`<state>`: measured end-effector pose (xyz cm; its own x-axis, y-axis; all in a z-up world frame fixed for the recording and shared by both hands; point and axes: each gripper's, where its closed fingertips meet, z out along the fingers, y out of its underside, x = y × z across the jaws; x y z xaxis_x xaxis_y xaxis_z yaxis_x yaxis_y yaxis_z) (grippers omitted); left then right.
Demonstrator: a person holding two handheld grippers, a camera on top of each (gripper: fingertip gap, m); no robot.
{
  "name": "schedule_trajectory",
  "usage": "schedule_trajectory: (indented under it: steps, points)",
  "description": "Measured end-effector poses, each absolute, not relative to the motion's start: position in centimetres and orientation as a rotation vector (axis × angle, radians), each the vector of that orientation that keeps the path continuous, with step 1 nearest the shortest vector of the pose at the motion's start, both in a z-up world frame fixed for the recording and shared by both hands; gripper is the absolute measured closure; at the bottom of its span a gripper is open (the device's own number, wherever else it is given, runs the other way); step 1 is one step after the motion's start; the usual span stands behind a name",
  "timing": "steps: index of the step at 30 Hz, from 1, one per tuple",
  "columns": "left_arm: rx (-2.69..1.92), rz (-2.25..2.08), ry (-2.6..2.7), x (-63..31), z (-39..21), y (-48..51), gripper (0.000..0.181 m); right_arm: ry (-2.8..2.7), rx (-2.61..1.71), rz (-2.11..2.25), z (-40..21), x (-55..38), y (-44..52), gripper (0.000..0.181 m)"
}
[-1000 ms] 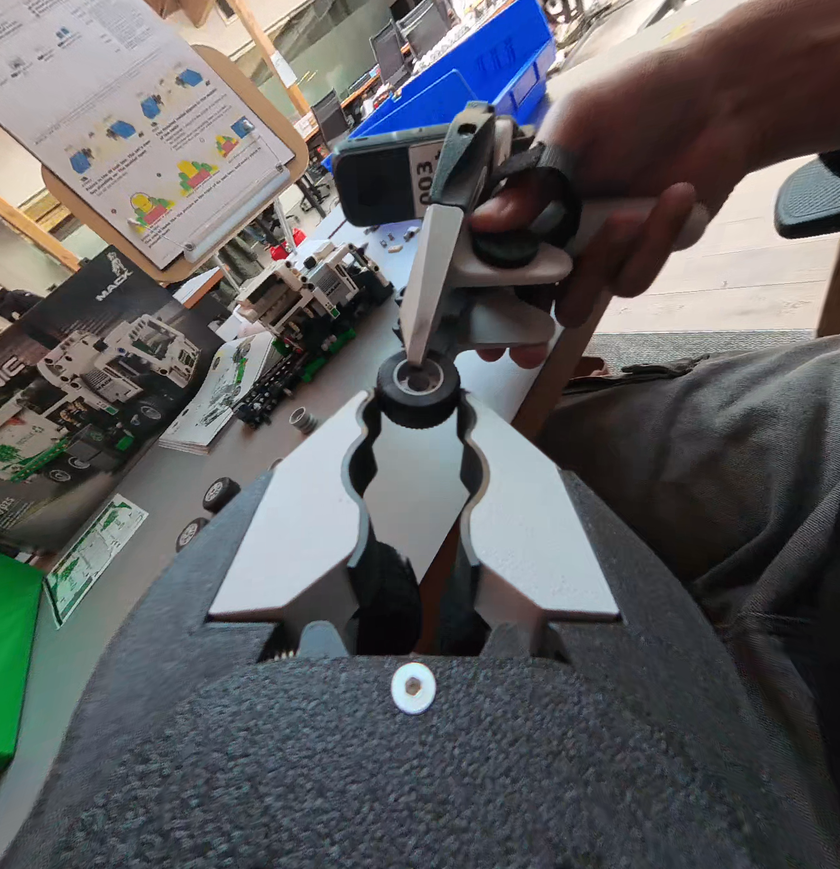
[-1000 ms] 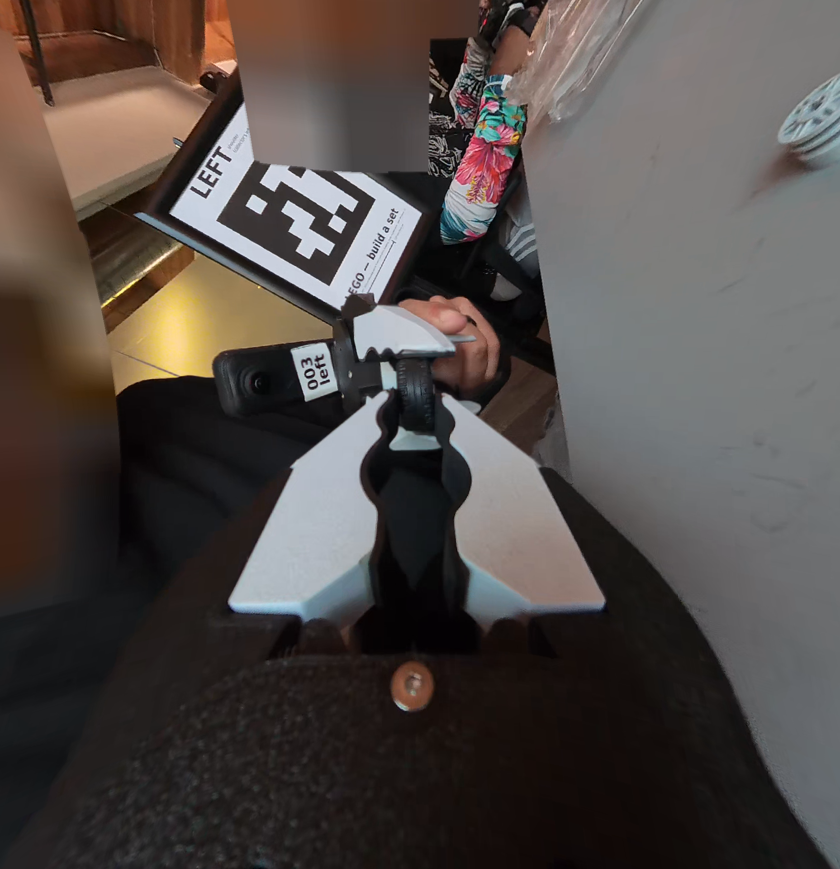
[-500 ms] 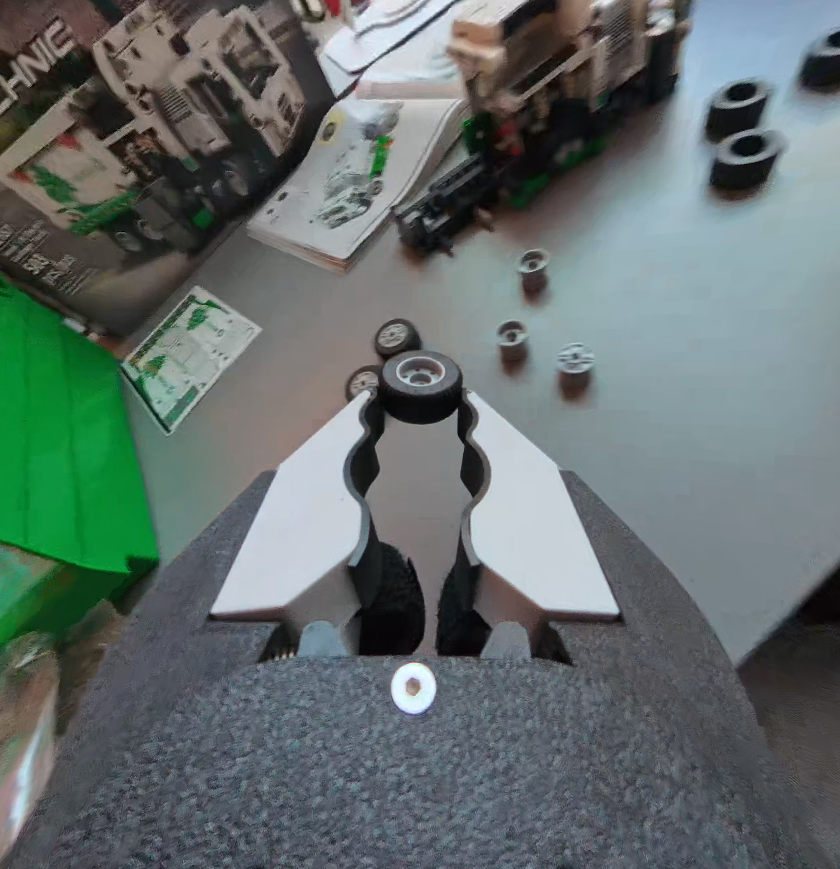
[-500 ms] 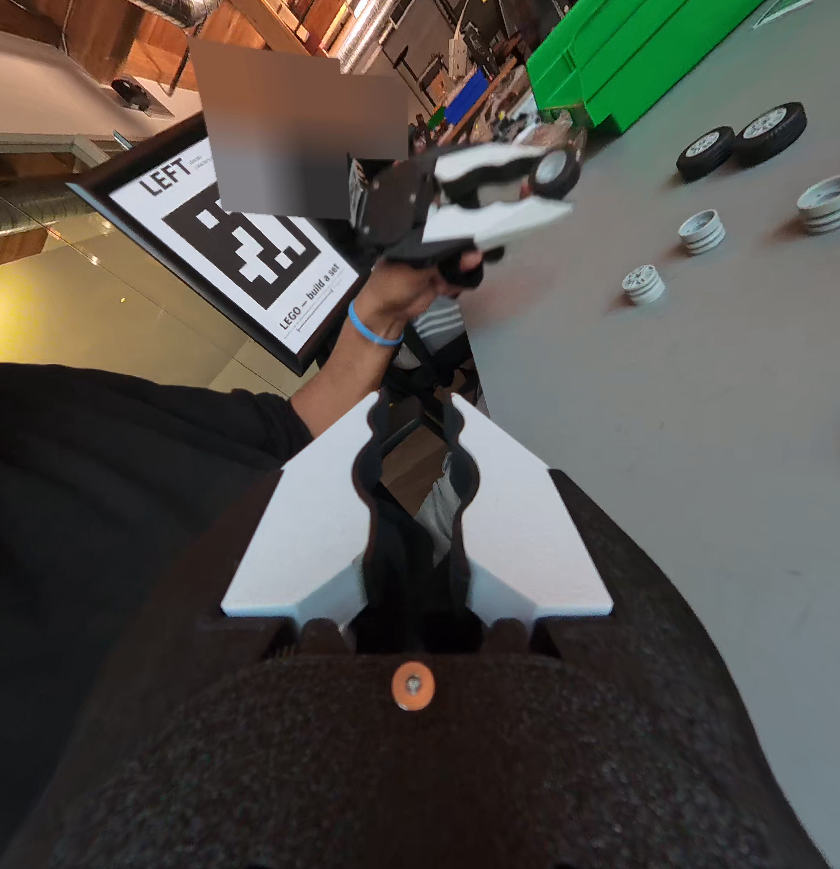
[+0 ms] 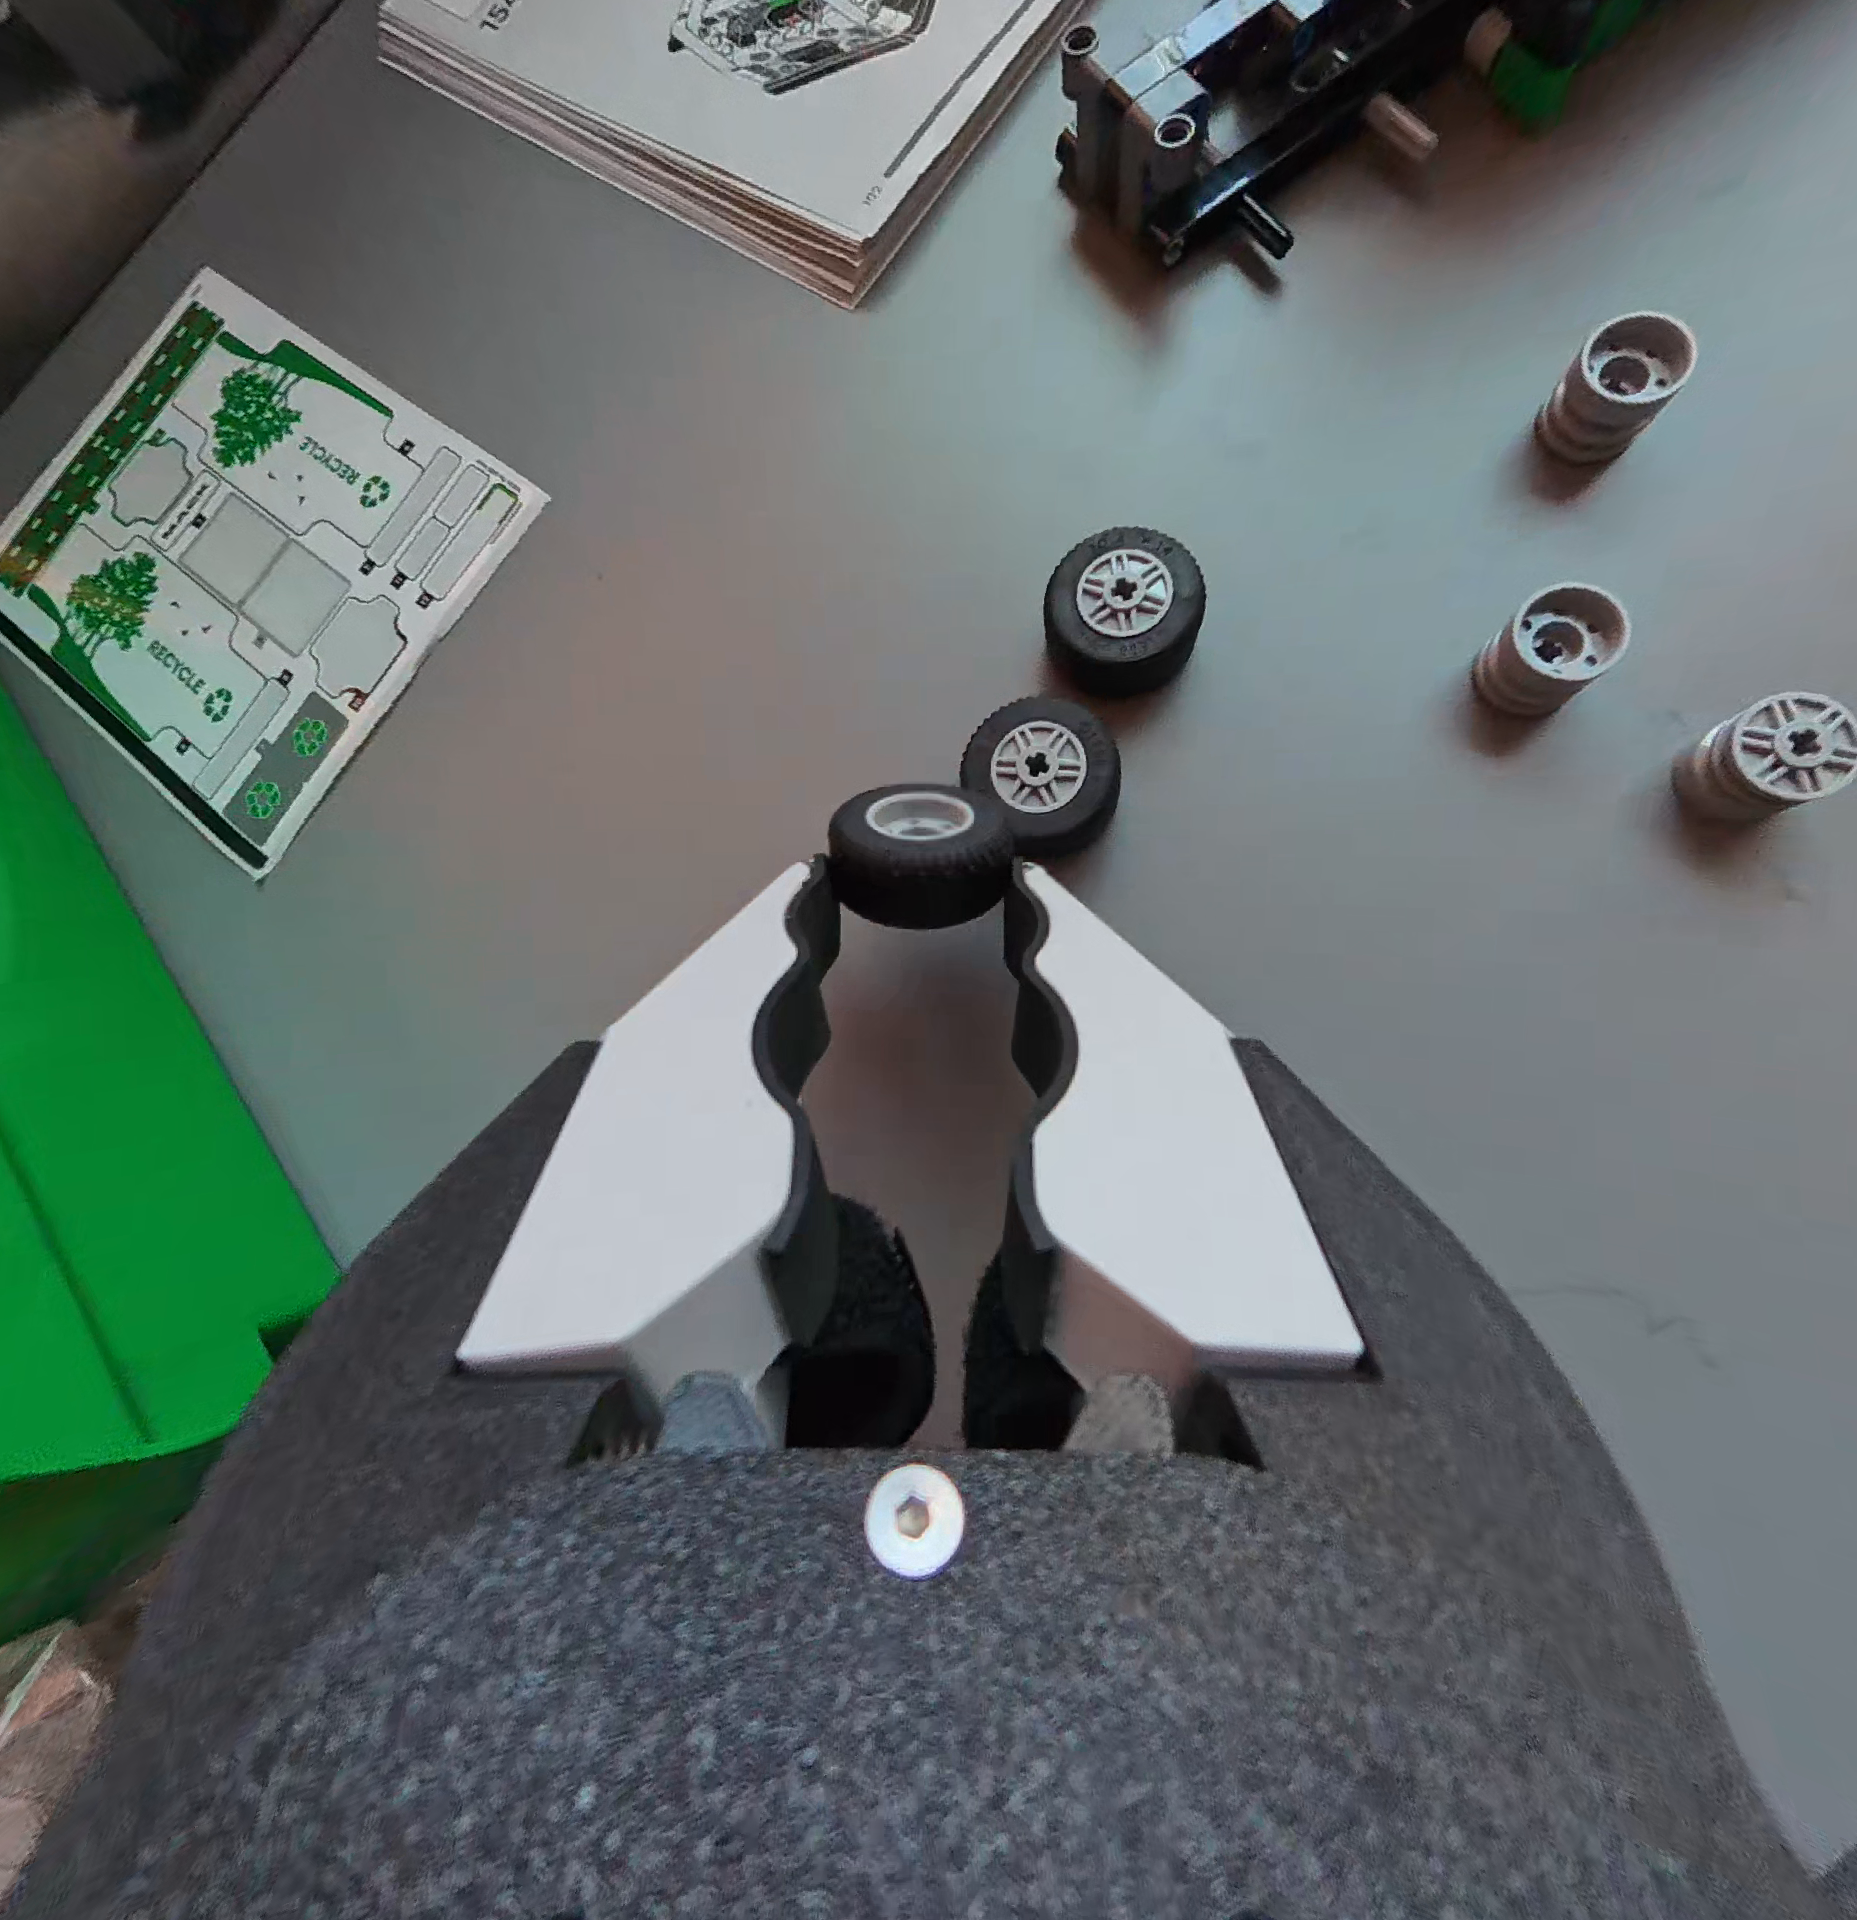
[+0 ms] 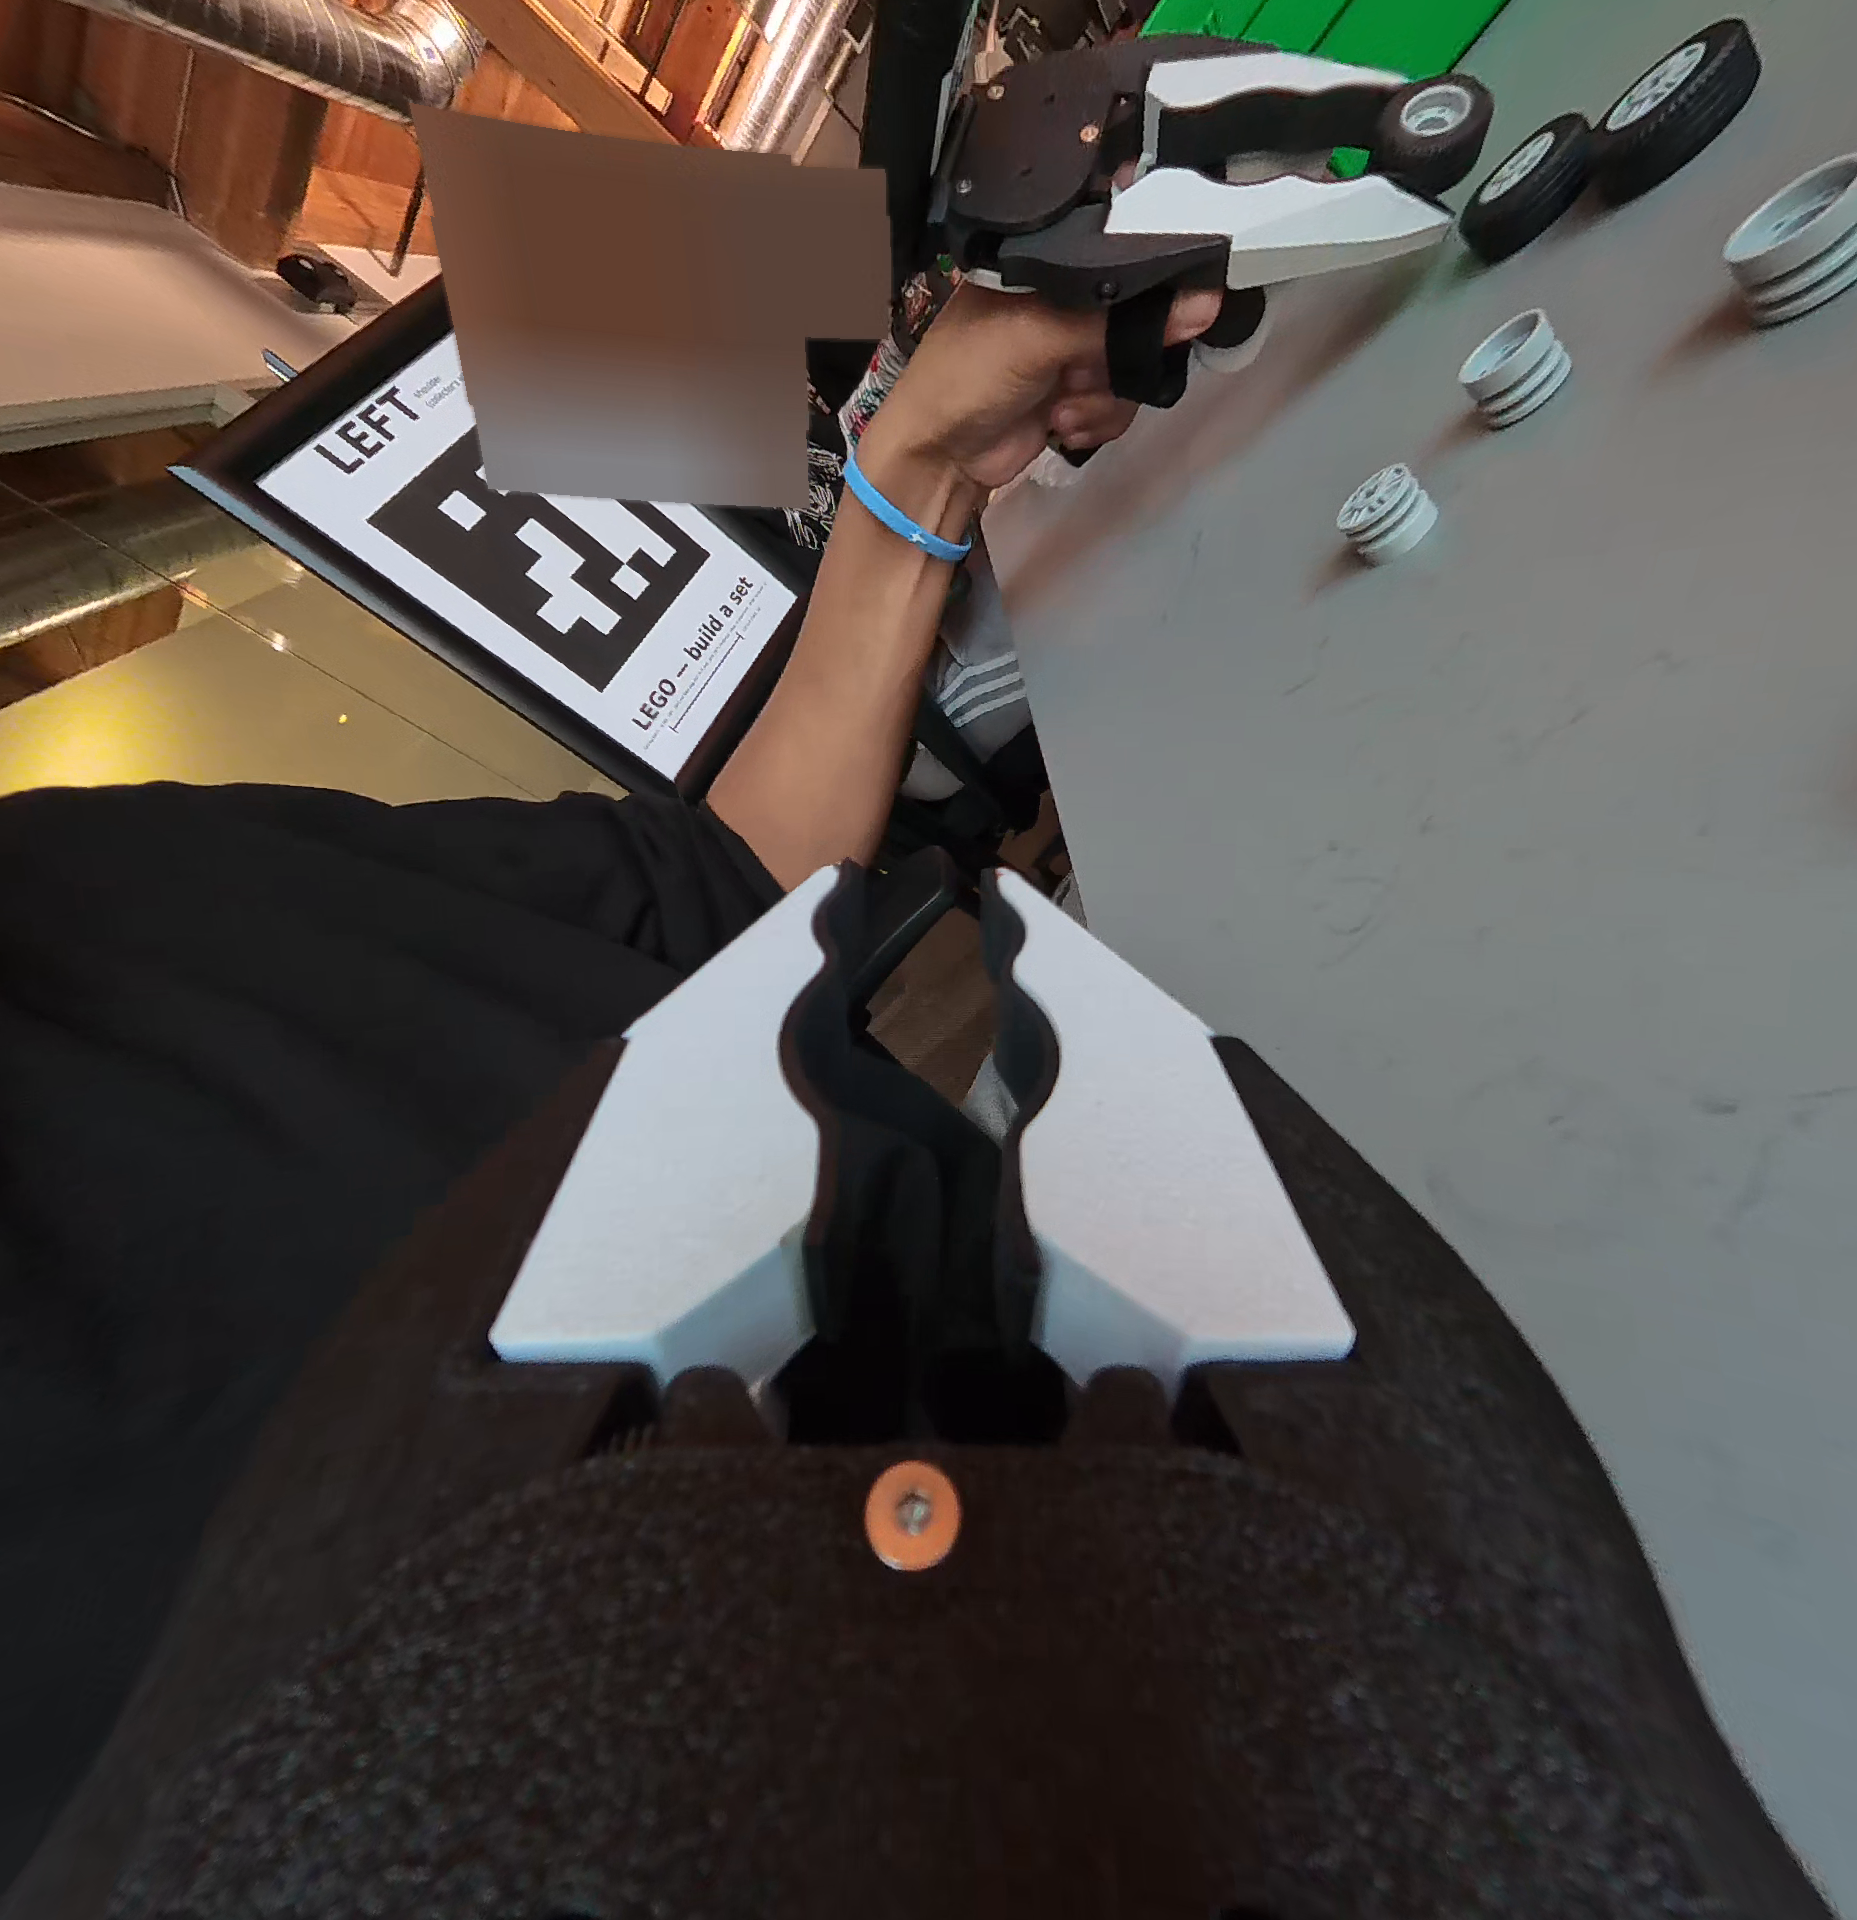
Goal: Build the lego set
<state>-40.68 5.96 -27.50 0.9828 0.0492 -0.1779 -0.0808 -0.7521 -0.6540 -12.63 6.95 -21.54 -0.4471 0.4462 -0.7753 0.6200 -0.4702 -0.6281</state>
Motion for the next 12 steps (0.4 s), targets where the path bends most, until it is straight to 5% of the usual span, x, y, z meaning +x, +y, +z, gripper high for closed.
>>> schedule_trajectory:
  steps: [1,12]
  points:
    - [-2.42,0.24,0.036,-40.7,-27.7,6.0,0.151,1.529,1.571,-2.052,-21.5,-12.6,7.0,0.159]
    - [-2.541,0.383,0.291,-40.6,-27.4,4.4,0.152,1.512,1.557,-2.037,-21.7,-12.7,6.7,0.158]
